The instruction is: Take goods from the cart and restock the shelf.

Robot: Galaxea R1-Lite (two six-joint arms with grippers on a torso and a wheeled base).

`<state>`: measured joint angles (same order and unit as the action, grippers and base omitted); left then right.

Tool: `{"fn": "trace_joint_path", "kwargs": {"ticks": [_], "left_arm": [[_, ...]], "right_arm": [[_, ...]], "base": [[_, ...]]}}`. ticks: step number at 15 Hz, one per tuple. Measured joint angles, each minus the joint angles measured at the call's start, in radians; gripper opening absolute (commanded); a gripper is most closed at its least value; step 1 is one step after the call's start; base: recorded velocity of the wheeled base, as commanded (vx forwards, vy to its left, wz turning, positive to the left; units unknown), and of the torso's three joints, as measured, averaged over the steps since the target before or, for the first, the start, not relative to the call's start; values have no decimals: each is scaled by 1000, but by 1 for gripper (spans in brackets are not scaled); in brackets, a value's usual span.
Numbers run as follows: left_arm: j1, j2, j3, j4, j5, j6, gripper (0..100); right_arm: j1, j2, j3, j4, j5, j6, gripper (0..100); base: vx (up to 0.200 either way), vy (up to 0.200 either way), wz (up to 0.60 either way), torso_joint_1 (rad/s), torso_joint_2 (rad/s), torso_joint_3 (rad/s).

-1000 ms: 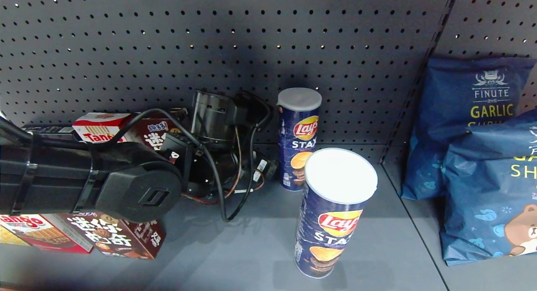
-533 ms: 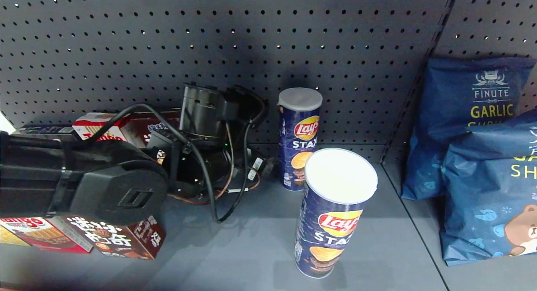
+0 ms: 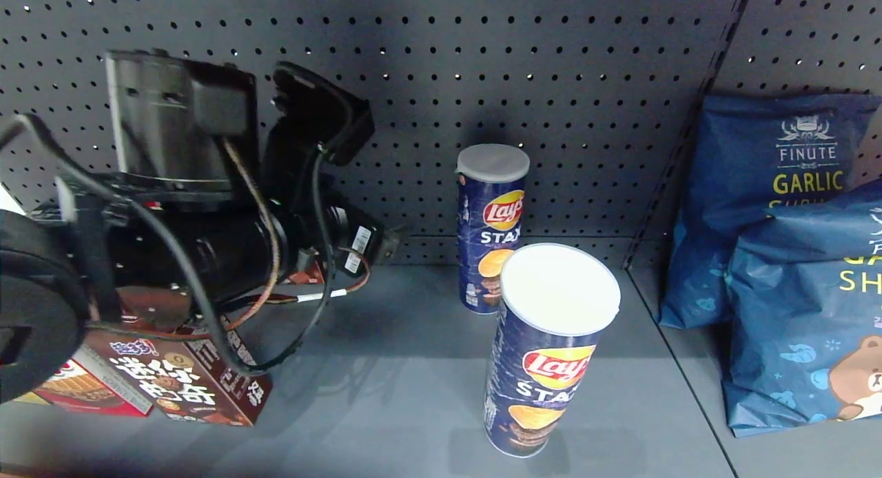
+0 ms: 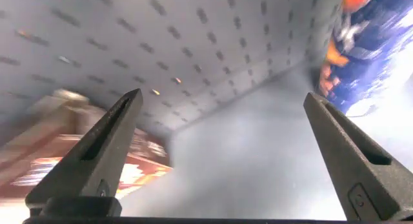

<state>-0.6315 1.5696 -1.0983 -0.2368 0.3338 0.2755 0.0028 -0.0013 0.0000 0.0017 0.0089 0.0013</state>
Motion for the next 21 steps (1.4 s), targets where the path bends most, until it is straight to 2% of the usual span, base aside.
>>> {"fn": "trace_joint_path", "kwargs": {"ticks": [4, 7, 10, 13, 14, 16, 18, 21], "left_arm": [[-27, -163, 23, 33, 28, 13, 100], [-34, -289, 116, 27, 17, 14, 100], [-34, -372, 199, -25, 15, 13, 100], [-32, -411, 229, -60, 11, 10, 100], [-32, -417, 234, -61, 11, 5, 100], [-27, -423, 233, -61, 5, -3, 100], [-26, -424, 231, -59, -15, -3, 100], [-25, -419, 223, -59, -17, 0, 100]], "right_arm": [[0, 0, 0, 0, 0, 0, 100], [0, 0, 0, 1, 0, -2, 100], [0, 2, -4, 0, 4, -3, 100], [11, 65, -151, -5, 23, 29, 100], [23, 131, -245, -8, 55, 43, 100], [67, 269, -380, 0, 196, 34, 100], [142, 389, -409, 16, 306, -65, 100], [233, 557, -415, 16, 318, -139, 100]], "base": [[0, 0, 0, 0, 0, 0], [0, 0, 0, 0, 0, 0], [0, 0, 0, 0, 0, 0], [0, 0, 0, 0, 0, 0], [0, 0, 0, 0, 0, 0], [0, 0, 0, 0, 0, 0], [0, 0, 0, 0, 0, 0], [0, 0, 0, 0, 0, 0]]}}
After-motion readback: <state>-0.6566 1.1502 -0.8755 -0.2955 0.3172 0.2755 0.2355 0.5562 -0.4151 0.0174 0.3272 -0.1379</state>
